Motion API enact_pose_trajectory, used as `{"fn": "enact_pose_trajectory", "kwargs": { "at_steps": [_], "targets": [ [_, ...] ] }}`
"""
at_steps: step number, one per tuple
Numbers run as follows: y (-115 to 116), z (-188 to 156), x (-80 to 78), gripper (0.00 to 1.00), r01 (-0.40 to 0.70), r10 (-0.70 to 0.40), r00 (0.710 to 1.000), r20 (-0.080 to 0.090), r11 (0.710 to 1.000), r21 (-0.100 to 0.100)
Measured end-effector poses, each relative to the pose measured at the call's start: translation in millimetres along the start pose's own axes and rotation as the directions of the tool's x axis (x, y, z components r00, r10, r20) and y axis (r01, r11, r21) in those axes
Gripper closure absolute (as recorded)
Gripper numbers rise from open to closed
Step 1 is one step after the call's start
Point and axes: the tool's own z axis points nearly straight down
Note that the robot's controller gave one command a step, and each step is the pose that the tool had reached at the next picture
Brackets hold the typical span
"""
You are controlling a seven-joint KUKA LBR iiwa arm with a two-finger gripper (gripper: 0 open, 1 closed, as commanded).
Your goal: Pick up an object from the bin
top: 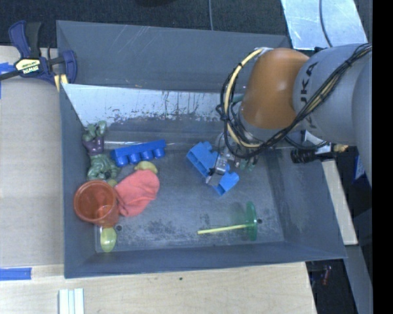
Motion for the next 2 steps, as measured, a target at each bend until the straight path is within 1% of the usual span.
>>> {"fn": "enact_pose_trajectory", "kwargs": {
  "at_steps": [1,2],
  "targets": [
    [4.2,49.9,-3.8,0.0,0.025,-0.025,1.0,0.013,1.0,-0.004],
    [5.8,46.6,2.5,1.0,-0.217,0.217,0.976,0.009,0.976,-0.007]
  ]
}}
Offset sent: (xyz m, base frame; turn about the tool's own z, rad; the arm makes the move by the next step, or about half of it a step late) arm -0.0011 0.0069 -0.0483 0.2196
